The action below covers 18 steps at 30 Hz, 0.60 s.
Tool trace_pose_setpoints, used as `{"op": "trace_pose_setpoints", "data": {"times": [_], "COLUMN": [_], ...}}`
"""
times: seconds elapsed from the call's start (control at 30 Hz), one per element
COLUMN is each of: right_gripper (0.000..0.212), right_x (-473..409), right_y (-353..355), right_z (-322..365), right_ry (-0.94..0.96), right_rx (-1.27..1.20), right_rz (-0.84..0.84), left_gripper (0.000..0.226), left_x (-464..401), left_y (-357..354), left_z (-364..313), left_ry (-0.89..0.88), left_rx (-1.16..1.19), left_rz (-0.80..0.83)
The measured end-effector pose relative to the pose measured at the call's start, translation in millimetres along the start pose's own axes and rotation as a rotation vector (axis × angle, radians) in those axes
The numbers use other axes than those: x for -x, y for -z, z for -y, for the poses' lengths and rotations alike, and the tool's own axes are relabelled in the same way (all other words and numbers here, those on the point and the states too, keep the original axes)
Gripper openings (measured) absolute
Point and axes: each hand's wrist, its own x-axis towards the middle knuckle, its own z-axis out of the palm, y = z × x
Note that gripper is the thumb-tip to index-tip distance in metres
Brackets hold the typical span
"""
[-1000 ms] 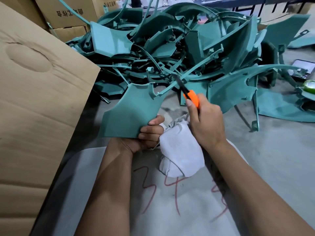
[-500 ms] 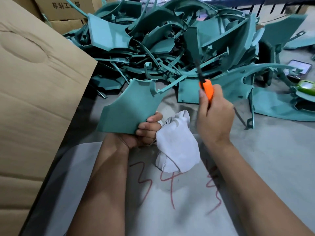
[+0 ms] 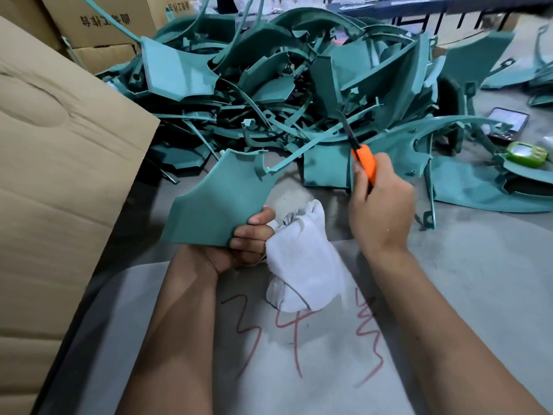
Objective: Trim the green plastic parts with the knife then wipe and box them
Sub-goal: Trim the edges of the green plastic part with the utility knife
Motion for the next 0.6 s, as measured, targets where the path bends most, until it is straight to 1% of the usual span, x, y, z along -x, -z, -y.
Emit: {"op": "trace_pose_setpoints", "data": {"times": [0.03, 0.13, 0.3, 0.4, 0.6], "right_gripper": [0.021, 0.021, 0.021, 0.02, 0.025], "right_x": [-2.4, -3.5, -2.0, -2.0, -1.9], "right_y": [2.4, 7.0, 8.8, 7.4, 4.4], "right_z": [-4.6, -11.6, -2.5, -6.0, -8.7], "right_ry": [-0.037, -0.082, -0.091, -0.121, -0.155], "right_rx": [0.019, 0.048, -0.056, -0.076, -0.002], "right_rz": [-0.02, -0.082, -0.201, -0.191, -0.151], "left_gripper": [0.028, 0.033, 0.032, 0.029, 0.028], "left_x": [0.1, 6.0, 11.9, 13.1, 13.1], "left_y": [0.5, -12.7, -29.9, -32.0, -35.8], "left_z": [-1.3, -3.0, -4.0, -5.2, -1.7], "left_ry": [-0.003, -0.05, -0.108, -0.121, -0.112], "left_rx": [0.006, -0.144, -0.061, -0.054, -0.112], "left_rz": [-0.025, -0.076, -0.159, -0.206, -0.203]}}
